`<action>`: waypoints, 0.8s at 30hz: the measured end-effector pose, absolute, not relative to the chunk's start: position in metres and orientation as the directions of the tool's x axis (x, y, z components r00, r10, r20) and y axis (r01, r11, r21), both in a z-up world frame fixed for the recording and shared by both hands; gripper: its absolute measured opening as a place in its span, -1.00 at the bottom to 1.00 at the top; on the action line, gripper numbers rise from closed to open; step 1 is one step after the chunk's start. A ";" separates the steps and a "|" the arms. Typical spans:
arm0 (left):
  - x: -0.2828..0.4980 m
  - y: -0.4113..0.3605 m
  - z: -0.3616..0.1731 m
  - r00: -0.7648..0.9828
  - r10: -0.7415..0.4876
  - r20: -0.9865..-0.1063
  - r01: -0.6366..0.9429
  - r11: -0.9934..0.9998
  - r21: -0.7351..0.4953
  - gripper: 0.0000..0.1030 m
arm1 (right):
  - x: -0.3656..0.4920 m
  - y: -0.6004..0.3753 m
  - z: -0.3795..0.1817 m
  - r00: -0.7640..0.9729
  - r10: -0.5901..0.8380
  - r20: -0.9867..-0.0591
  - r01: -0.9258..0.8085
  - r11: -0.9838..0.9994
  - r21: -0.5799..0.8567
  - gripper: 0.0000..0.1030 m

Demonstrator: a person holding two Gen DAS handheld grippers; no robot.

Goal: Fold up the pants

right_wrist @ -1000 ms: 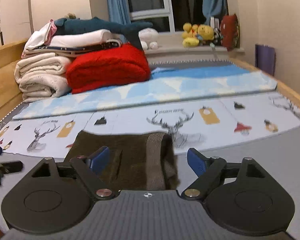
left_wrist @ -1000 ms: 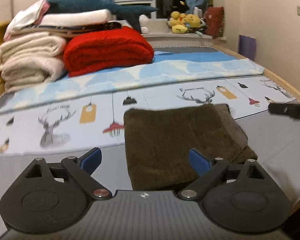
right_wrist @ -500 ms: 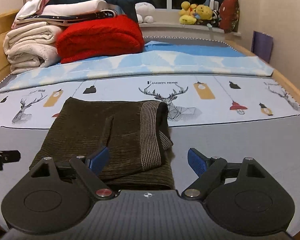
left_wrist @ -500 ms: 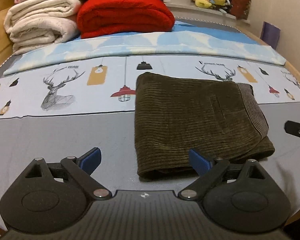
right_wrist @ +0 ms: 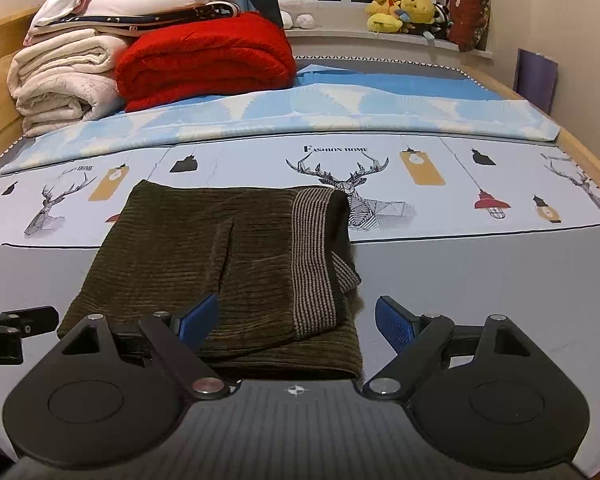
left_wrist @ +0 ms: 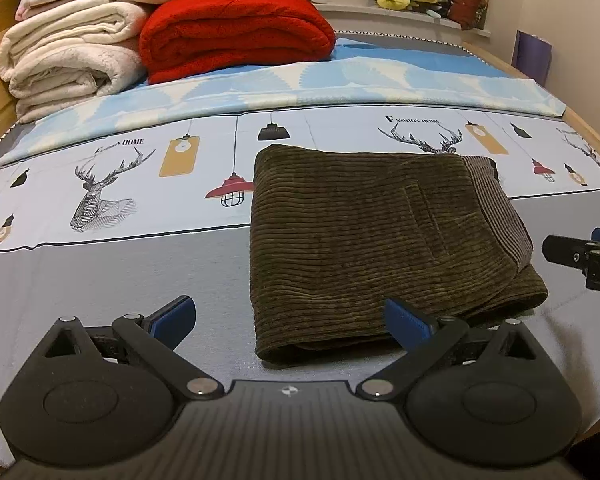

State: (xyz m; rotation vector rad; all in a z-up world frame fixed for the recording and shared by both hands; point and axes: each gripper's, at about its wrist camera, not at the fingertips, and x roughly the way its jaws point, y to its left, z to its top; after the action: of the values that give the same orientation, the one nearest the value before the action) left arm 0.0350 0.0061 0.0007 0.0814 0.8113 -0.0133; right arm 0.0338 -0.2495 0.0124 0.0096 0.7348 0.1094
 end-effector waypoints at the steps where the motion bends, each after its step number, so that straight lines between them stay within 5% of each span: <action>1: 0.035 0.006 0.001 0.689 0.019 -0.725 0.042 0.997 0.066 0.97 | 0.034 -0.249 0.012 0.735 0.104 -0.670 -0.099 0.994 0.046 0.68; 24: 0.035 0.012 0.002 0.688 0.005 -0.726 0.038 0.998 0.043 0.98 | 0.037 -0.246 0.008 0.716 0.106 -0.690 -0.107 0.993 0.042 0.68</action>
State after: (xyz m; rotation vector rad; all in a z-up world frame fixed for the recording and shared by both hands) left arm 0.0348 0.0122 0.0016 0.0563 0.8117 -0.0184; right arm 0.0372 -0.2457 0.0078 -0.0005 0.7633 0.1180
